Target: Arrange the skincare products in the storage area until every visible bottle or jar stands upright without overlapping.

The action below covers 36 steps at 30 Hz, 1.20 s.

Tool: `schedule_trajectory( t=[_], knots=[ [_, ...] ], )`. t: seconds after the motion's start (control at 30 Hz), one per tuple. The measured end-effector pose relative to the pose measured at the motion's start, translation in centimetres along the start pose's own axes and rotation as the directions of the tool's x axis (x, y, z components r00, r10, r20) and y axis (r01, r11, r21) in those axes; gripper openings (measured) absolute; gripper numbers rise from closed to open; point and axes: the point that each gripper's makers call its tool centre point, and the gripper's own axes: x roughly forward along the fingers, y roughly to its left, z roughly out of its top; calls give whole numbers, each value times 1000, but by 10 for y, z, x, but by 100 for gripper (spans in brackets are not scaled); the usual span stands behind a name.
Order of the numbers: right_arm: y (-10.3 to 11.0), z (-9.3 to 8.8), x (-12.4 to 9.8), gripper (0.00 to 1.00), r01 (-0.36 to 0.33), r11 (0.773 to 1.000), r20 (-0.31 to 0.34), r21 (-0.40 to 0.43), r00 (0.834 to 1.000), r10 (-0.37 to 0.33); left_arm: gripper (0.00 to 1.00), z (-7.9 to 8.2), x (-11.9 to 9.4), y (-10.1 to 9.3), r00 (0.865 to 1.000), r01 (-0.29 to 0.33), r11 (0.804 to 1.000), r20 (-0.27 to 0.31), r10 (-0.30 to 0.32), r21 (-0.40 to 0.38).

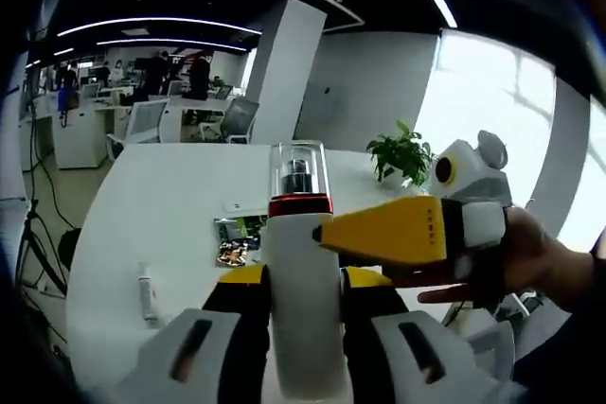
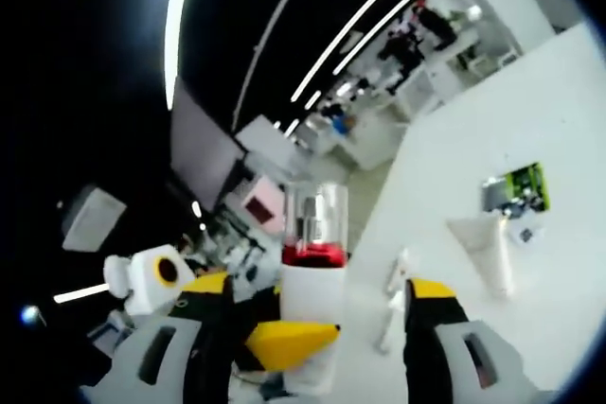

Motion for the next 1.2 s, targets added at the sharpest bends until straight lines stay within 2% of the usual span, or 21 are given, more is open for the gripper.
schedule_trajectory(
  t=[0.2, 0.3, 0.53, 0.7, 0.83, 0.87, 0.9, 0.93, 1.03, 1.2],
  knots=[
    [0, 2, 0, 71, 16, 1000, -1, -4, 1000, -16, 25, 2, -5, -7, 1000, 11, 1000, -2, -11, 0],
    [4, 1, 1, 69, 8, 1000, -22, -12, 1000, -8, 25, 2, -7, -10, 1000, 2, 1000, -6, -2, 24],
    [14, 4, 2, 64, -5, 1000, -23, -10, 1000, 4, 25, 2, -11, -19, 1000, -8, 998, -9, 9, 66],
    [20, -2, 0, 50, -15, 1000, -37, -7, 999, 15, 25, 5, -14, -25, 1000, -6, 995, -6, 6, 97],
    [25, 0, -5, 38, -22, 1000, -19, -4, 1000, 22, 25, 7, -16, -27, 1000, -5, 995, -3, 5, 100],
    [27, 1, -6, 32, -26, 1000, -18, 12, 999, 26, 25, 7, -17, -27, 1000, -4, 995, -5, 5, 100],
    [31, -3, -7, 31, -27, 998, -24, 61, 999, 28, 25, 7, -17, -27, 1000, -6, 995, -5, 7, 102],
    [29, -1, -8, 31, -30, 999, -18, 24, 999, 31, 25, 7, -17, -28, 1000, -6, 995, -6, 7, 104],
    [27, 0, -11, 27, -30, 999, -10, 14, 1000, 30, 25, 7, -19, -30, 1000, -4, 994, -2, 4, 106],
    [32, 4, -17, 25, -31, 999, 15, -27, 999, 31, 25, 11, -22, -34, 1000, -3, 993, 8, 2, 119]
  ],
)
